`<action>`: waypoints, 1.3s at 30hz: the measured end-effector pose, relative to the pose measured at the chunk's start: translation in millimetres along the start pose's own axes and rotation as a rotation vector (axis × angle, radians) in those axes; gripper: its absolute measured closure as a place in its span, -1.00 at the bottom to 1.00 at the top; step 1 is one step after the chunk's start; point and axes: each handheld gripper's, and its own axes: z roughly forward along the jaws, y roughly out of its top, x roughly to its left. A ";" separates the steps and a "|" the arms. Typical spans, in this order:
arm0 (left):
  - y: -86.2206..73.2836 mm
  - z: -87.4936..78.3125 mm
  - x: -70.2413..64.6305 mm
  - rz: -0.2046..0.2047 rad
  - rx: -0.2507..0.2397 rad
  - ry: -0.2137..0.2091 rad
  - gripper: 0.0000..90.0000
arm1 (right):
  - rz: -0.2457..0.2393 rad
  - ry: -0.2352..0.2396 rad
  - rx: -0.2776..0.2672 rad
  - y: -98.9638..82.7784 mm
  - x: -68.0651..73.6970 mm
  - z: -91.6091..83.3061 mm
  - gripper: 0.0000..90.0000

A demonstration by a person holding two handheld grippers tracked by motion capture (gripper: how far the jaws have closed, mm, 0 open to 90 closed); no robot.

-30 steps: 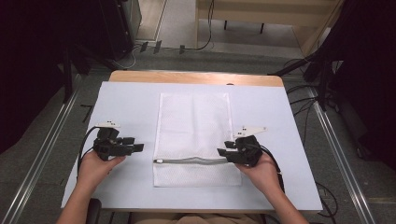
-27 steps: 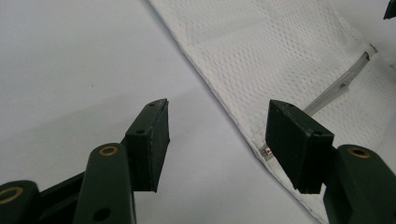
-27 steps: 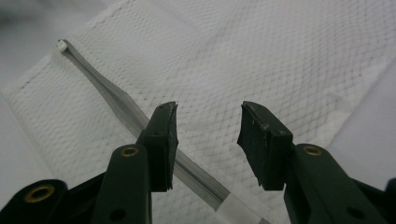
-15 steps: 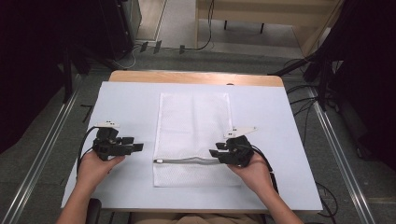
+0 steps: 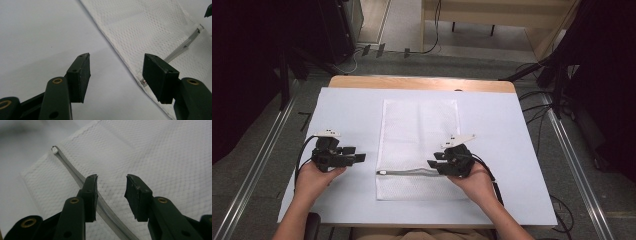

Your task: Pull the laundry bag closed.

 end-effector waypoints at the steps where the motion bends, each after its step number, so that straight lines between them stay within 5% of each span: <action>1: 0.0 -0.3 0.3 0.002 0.002 0.000 -0.11 | 0.005 0.006 -0.002 1.2 1.1 1.4 0.42; 39: -7.4 -9.4 3.5 -0.008 -0.024 0.030 -0.11 | -0.047 0.136 0.050 29.6 35.2 47.9 0.61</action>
